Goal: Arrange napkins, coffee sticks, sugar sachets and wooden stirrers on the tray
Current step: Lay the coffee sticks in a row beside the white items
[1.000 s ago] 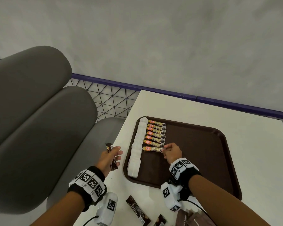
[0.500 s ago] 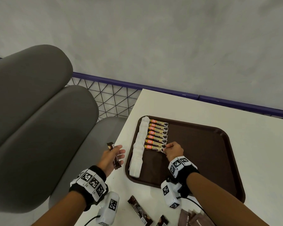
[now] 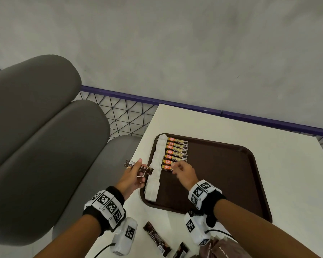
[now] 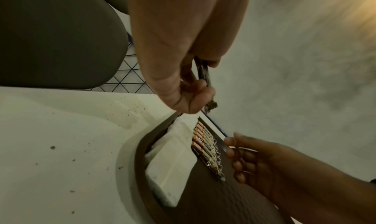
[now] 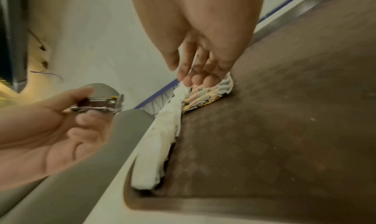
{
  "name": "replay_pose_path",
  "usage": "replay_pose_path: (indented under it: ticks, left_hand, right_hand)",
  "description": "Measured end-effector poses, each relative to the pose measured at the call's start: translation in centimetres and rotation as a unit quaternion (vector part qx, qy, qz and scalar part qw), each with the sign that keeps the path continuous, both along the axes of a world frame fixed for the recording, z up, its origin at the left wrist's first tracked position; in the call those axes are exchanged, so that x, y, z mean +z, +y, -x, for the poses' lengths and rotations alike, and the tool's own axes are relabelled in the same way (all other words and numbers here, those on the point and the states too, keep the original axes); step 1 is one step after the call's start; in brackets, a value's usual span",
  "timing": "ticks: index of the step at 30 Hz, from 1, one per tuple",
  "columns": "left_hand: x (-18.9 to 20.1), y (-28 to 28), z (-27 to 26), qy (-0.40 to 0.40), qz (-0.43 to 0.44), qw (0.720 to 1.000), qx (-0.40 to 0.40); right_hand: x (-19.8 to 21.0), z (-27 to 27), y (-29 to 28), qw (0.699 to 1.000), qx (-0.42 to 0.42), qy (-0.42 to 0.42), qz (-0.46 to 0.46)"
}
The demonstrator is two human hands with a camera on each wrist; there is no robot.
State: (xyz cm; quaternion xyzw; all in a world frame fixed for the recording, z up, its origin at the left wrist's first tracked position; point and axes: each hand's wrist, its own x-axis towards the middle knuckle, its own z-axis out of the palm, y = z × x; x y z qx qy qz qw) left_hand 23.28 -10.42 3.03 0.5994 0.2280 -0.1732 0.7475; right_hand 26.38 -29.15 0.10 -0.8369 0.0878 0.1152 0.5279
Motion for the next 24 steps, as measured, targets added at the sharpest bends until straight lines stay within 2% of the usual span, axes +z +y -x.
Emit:
replay_pose_path:
  ticks: [5,9,14,20,24]
  left_hand:
    - [0.7,-0.8,0.7,-0.043,0.001,0.998,-0.044]
    - [1.0,-0.6,1.3,-0.076,0.007,0.994,-0.081]
    - [1.5,-0.3,1.5,-0.099,0.029,0.990,-0.101]
    - [0.7,0.4,1.2,-0.100,0.036,0.994,-0.008]
    - [0.3,0.2,1.1,-0.111,0.003,0.994,-0.017]
  right_hand:
    - [1.7,1.4,2.3,0.984,0.081,0.118,-0.102]
    - [2.6,2.2,3.1,0.970,0.048,0.108,-0.213]
    - [3.1,2.4,2.7,0.951,0.018,0.083,-0.297]
    - [3.2,2.5,1.5,0.954,0.001,0.054,-0.295]
    - [2.7,2.8,0.9,0.960,0.017,0.046,-0.275]
